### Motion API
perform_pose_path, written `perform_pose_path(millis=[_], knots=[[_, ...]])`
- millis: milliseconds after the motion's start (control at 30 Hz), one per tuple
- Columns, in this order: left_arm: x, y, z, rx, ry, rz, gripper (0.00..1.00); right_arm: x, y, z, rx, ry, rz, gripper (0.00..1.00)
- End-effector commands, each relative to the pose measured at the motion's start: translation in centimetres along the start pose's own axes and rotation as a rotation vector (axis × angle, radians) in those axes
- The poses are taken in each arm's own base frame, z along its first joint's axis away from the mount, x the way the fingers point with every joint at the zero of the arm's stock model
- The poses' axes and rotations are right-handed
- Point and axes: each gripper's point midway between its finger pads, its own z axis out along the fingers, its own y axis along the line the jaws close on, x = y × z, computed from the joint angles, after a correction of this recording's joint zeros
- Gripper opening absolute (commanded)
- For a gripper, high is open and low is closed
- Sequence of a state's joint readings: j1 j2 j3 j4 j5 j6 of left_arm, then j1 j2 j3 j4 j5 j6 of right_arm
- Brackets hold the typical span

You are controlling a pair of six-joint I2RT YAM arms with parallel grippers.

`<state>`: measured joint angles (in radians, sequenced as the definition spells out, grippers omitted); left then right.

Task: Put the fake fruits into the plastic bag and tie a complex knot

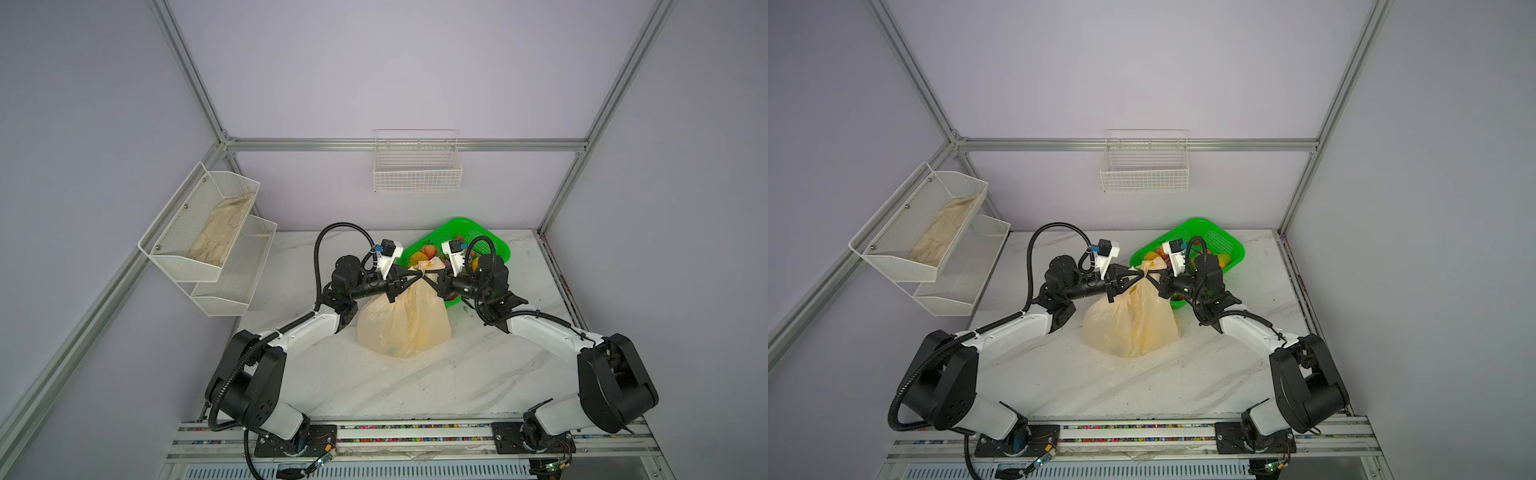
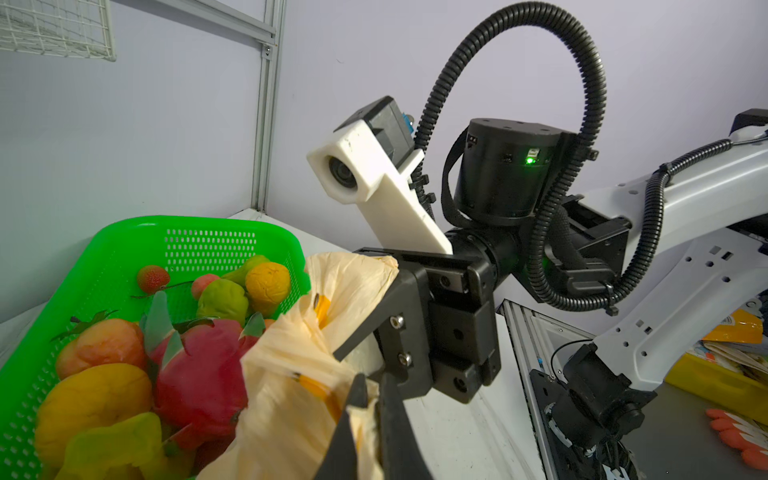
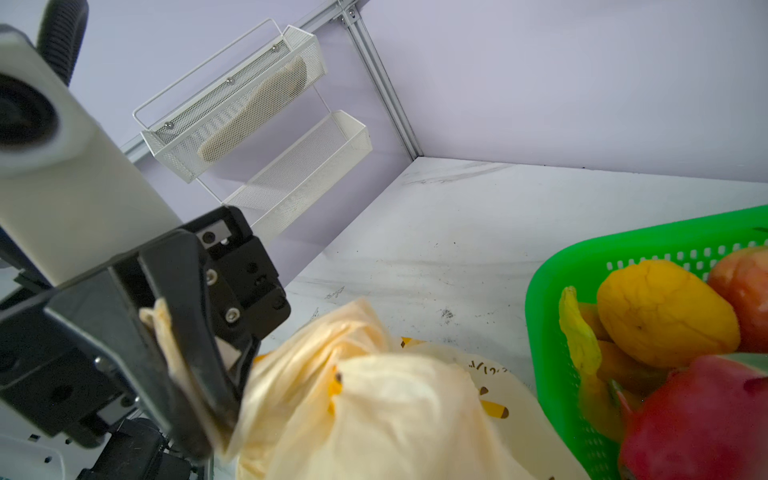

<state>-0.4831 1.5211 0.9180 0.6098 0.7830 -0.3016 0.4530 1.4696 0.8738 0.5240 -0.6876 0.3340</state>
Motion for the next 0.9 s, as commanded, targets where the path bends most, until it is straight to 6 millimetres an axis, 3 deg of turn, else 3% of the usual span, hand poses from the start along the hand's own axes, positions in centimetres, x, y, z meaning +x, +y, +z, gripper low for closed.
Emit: perform_pose_path(millis=[0,267,600,867], knots=[[1.9,0.4,-0.3,-0.04,0.018,0.04,0.08,-1.5,0.5,0.4,-0.023,-0.049,0.036,0.07],[5.0,2.0,-0.5,-0.103,0.077,0.064,0.1,-1.3,1.5,1.1,-0.106,-0.026,0.025,0.07],[5.1,2.9,-0.8,-0.117,0.069,0.071,0.12,0.1,1.5,1.1,-0.109,0.059,-0.048,0.19],[5.3,2.9,-1.1,-0.105,0.082,0.075,0.12,-0.1,1.1,0.3,-0.067,0.09,-0.086,0.31]])
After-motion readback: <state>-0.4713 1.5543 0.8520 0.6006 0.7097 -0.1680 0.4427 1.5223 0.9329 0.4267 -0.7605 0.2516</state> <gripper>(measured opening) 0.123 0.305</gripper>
